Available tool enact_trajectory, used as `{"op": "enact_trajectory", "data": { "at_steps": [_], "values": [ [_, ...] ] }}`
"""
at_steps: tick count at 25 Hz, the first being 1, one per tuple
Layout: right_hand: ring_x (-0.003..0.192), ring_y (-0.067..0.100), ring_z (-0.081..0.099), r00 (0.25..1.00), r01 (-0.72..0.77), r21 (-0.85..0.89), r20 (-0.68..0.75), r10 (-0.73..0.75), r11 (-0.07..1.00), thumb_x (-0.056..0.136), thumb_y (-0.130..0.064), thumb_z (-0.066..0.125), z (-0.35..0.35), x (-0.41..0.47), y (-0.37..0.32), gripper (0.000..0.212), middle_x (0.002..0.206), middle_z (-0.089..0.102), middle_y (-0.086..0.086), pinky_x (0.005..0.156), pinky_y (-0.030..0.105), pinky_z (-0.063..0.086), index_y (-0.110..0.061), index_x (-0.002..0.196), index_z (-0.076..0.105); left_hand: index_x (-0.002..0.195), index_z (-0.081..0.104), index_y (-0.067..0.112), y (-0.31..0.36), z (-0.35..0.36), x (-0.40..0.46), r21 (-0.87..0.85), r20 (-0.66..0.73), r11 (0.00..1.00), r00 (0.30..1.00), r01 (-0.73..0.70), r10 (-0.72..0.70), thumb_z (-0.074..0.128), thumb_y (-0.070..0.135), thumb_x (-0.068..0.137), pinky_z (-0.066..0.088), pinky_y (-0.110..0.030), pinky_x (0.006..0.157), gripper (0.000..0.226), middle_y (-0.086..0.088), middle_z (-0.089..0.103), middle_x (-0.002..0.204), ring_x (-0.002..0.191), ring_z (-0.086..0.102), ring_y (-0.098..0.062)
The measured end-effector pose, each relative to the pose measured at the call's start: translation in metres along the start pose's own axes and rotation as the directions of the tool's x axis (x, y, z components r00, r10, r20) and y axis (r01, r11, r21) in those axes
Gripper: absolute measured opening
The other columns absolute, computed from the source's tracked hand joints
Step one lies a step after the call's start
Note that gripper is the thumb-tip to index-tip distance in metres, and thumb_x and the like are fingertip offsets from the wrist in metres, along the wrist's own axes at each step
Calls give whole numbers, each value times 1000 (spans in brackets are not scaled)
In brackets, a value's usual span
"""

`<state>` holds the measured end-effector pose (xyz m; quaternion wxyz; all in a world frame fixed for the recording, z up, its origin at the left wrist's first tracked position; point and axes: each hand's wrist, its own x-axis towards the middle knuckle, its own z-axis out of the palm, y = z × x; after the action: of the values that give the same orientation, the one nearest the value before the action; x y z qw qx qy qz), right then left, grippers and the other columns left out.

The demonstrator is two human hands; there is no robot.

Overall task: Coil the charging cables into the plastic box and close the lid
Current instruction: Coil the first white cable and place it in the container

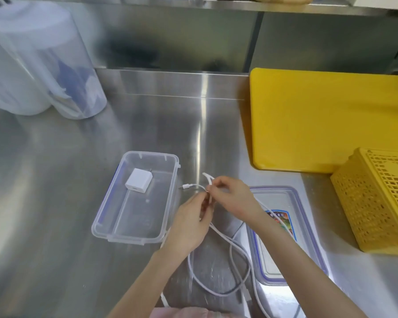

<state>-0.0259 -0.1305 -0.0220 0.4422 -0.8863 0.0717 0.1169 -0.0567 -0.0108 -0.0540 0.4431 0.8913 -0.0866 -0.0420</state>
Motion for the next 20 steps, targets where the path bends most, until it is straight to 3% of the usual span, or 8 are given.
{"op": "enact_trajectory", "data": {
  "at_steps": [3, 5, 8, 11, 12, 14, 17, 20],
  "values": [
    [73, 15, 59, 1000, -24, 371, -9, 30, 928, 81, -7, 58, -14, -5, -6, 6, 82, 64, 7, 73, 23, 46, -13, 79, 56, 88, 50, 29, 10, 2, 3, -45, 11, 998, 999, -50, 50, 48, 18, 89, 38, -7, 61, 12, 9, 56, 75, 67, 54, -4],
    [65, 9, 59, 999, 16, 465, -51, 9, 885, 82, -3, 57, -25, -8, -6, 13, 76, 63, 8, 70, 22, 47, -13, 75, 54, 90, 57, 20, 9, 1, 4, -5, 52, 998, 997, -61, 61, 50, 18, 89, 37, -7, 61, 7, 10, 54, 76, 68, 53, 0],
    [62, 4, 64, 991, 88, 557, -132, -17, 826, 84, -2, 58, -36, -13, -6, 16, 82, 65, 19, 58, 11, 49, -15, 76, 52, 90, 63, 12, 5, -4, 1, 71, 155, 997, 988, -10, -1, 47, 19, 92, 36, -12, 62, 18, -3, 64, 89, 78, 60, -12],
    [66, 10, 63, 968, 111, 589, -246, 46, 801, 81, -9, 65, -41, -14, 0, 28, 77, 67, 7, 61, 14, 49, -17, 101, 46, 82, 58, 22, 13, -14, -4, -174, 151, 979, 986, 102, -76, 38, 17, 96, 48, -17, 76, 25, 8, 65, 72, 70, 61, -8],
    [67, 9, 63, 963, 120, 583, -265, 49, 804, 82, -11, 65, -41, -14, 3, 37, 74, 65, 4, 65, 16, 50, -19, 110, 42, 81, 58, 23, 16, -18, -4, -259, 142, 960, 987, 108, -73, 36, 17, 97, 50, -22, 77, 27, 13, 62, 64, 66, 59, -5],
    [71, 9, 62, 964, 138, 528, -266, 9, 838, 86, -12, 59, -41, -15, 7, 35, 73, 63, 1, 66, 17, 51, -22, 117, 45, 81, 59, 25, 22, -25, -5, -365, 128, 926, 990, 96, -53, 35, 18, 97, 48, -17, 71, 30, 15, 58, 54, 58, 56, -1],
    [74, 6, 62, 967, 172, 456, -248, -61, 873, 92, -8, 45, -38, -14, 11, 24, 74, 64, -5, 58, 8, 49, -10, 111, 59, 79, 60, 26, 31, -33, -6, -512, 92, 854, 994, 98, -59, 35, 23, 98, 45, -14, 67, 32, 14, 53, 51, 54, 51, -1],
    [75, 6, 59, 952, 245, 260, -245, -182, 934, 90, -9, 47, -37, -16, 14, 19, 76, 64, -6, 59, 4, 43, -18, 98, 62, 75, 64, 28, 39, -42, -2, -665, 63, 738, 994, 109, -90, 34, 23, 97, 34, -25, 65, 37, 12, 44, 49, 52, 40, -5]
  ]
}}
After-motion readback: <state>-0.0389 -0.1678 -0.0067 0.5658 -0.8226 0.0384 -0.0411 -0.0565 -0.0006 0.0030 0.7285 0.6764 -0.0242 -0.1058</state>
